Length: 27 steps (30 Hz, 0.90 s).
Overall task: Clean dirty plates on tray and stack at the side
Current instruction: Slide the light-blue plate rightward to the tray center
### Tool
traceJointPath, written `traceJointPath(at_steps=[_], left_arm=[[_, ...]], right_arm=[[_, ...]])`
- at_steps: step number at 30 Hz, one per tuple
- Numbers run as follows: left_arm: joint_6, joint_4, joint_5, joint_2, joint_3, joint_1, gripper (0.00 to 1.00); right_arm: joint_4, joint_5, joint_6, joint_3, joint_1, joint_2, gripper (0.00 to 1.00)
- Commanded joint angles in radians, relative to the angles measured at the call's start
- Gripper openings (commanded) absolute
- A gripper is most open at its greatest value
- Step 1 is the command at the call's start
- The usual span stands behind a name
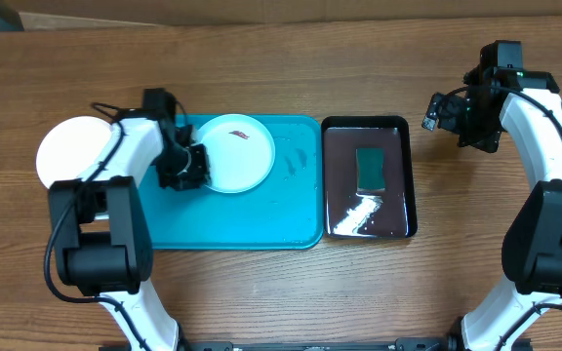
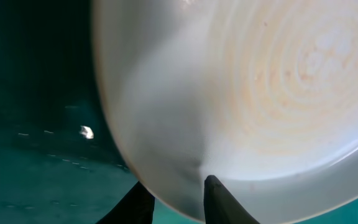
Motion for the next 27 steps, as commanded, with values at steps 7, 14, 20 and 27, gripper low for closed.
traceJointPath(at_steps=[7, 14, 20, 27], left_arm=[[-0.071, -0.019, -0.042, 0.009, -0.003, -0.063, 0.33], [-0.132, -0.005, -0.043, 0.009, -0.003, -0.059, 0.24], [-0.132, -0.008, -0.066, 0.009, -0.003, -0.059, 0.07], [-0.132, -0.035, -0.121, 0.009, -0.003, -0.058, 0.06]], right_arm=[[0.005, 0.003, 0.003, 0.015, 0.002, -0.013, 1.0], [0.005, 0.003, 0.002, 0.015, 0.002, -0.013, 1.0], [0.005, 0.003, 0.003, 0.015, 0.002, -0.013, 1.0], [0.005, 0.003, 0.003, 0.015, 0.002, -0.013, 1.0]])
